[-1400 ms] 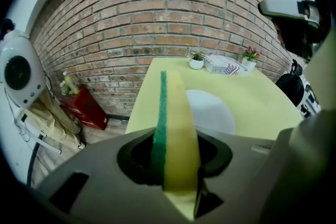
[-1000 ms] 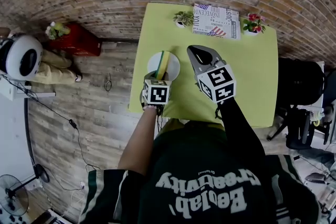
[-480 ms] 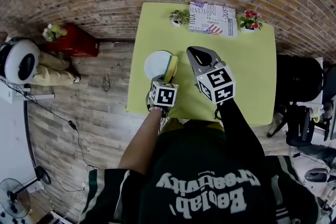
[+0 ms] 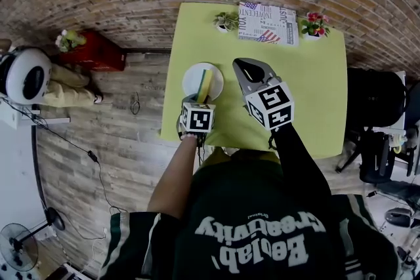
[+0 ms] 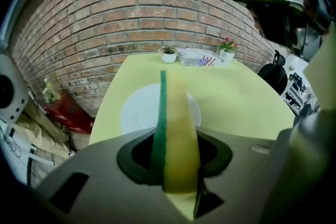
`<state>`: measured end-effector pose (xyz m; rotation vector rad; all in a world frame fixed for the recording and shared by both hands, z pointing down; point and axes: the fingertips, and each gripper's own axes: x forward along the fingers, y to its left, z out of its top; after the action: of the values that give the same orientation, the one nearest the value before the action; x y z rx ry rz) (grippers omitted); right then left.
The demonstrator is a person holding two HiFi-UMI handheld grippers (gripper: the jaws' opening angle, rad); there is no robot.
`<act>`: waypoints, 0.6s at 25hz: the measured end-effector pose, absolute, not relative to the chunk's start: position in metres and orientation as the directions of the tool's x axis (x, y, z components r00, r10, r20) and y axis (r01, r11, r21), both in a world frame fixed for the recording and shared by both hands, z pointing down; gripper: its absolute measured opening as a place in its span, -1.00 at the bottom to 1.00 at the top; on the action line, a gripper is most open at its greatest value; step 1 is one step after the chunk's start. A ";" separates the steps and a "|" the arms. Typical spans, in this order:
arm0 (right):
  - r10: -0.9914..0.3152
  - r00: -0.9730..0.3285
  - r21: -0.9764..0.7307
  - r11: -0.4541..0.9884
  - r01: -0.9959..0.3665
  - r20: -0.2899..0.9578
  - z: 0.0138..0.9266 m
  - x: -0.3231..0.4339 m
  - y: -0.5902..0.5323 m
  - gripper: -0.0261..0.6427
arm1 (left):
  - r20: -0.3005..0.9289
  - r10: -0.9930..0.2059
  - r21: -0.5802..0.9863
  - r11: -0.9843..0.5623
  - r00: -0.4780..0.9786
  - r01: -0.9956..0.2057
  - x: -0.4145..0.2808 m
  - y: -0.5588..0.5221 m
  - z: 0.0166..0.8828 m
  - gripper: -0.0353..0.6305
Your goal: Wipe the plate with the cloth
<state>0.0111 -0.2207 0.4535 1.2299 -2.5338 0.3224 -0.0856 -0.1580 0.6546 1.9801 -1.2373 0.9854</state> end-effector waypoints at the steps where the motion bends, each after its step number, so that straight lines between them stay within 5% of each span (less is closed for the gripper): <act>1: -0.722 -0.588 -0.068 0.609 -0.790 0.366 0.453 0.009 -0.221 -0.89 | 0.833 -0.475 0.098 -0.378 0.284 -0.920 -0.091 -0.158 0.655 -0.49; 15: -0.707 -0.610 -0.062 0.634 -0.771 0.357 0.449 -0.010 -0.224 -0.89 | 0.837 -0.518 0.048 -0.246 0.173 -0.968 -0.159 -0.163 0.655 -0.49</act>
<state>-0.0097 -0.2236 0.4494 1.1909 -2.5584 0.3018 -0.1589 -0.1633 0.6552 1.8516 -1.4010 0.9604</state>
